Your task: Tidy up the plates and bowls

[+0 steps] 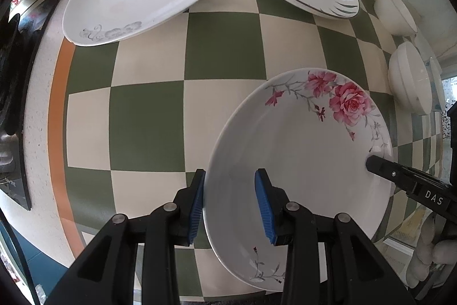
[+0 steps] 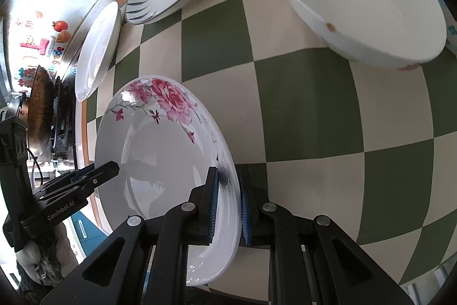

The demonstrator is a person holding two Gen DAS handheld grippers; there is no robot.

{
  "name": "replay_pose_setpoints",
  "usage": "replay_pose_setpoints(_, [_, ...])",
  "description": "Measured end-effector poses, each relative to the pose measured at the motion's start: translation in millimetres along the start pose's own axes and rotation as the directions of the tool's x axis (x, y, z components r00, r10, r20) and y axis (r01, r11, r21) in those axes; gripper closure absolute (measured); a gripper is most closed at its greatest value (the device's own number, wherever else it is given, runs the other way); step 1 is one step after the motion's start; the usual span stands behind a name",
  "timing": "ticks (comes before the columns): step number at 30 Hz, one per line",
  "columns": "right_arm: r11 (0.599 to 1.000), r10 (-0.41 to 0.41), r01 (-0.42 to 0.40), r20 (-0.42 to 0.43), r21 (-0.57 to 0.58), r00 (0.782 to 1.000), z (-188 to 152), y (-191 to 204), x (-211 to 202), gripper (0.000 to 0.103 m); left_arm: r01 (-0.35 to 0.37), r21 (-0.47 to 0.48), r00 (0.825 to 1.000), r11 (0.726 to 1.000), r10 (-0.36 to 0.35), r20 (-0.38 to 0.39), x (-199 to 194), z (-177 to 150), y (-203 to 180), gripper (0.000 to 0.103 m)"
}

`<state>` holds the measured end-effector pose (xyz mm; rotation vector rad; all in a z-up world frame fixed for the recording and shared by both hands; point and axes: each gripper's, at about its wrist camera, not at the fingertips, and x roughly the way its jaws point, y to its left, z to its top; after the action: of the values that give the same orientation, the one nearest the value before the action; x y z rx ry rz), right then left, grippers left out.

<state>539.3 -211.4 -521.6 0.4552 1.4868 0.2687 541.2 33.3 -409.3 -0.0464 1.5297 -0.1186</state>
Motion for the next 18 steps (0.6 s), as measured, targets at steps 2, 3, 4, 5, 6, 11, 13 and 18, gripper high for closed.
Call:
replay_pose_setpoints(2, [1.000, 0.002, -0.002, -0.006, 0.000, 1.000, -0.2, -0.2, 2.9, 0.087, -0.006, -0.003, 1.000, 1.000, 0.006, -0.004, 2.9, 1.1, -0.3, 0.071])
replay_pose_setpoints(3, [1.000, 0.003, -0.003, -0.008, -0.001, 1.000, 0.5, 1.3, 4.4, 0.087, -0.008, -0.007, 1.000, 1.000, 0.008, -0.009, 4.9, 0.4, 0.4, 0.071])
replay_pose_setpoints(4, [1.000, 0.004, -0.004, -0.012, -0.003, 1.000, 0.7, 2.0, 5.4, 0.087, -0.009, -0.011, 1.000, 1.000, 0.009, -0.015, 7.6, 0.5, 0.6, 0.071])
replay_pose_setpoints(5, [1.000, 0.004, -0.004, -0.013, -0.005, 1.000, 1.0, 2.5, 6.0, 0.087, -0.013, -0.014, 1.000, 1.000, 0.013, -0.019, 10.4, 2.2, -0.9, 0.071])
replay_pose_setpoints(6, [1.000, 0.005, -0.005, -0.015, -0.006, 1.000, 1.1, 3.0, 6.7, 0.087, -0.019, -0.013, 1.000, 1.000, 0.019, -0.017, 12.2, 2.6, -2.0, 0.071])
replay_pose_setpoints(11, [1.000, 0.004, -0.005, -0.024, -0.025, 1.000, 2.9, 5.8, 7.8, 0.087, -0.044, -0.012, 0.999, 0.999, 0.044, -0.008, 13.8, 0.5, -10.3, 0.071])
replay_pose_setpoints(13, [1.000, 0.009, -0.010, -0.029, -0.028, 1.000, 3.6, 4.9, 8.2, 0.087, -0.050, -0.015, 0.999, 0.999, 0.050, -0.004, 17.9, -2.2, -14.1, 0.071])
replay_pose_setpoints(18, [0.999, 0.028, -0.030, -0.053, -0.032, 0.998, 6.7, 2.5, 9.8, 0.087, -0.061, -0.038, 0.998, 0.997, 0.061, -0.006, 21.0, -4.7, -20.7, 0.071])
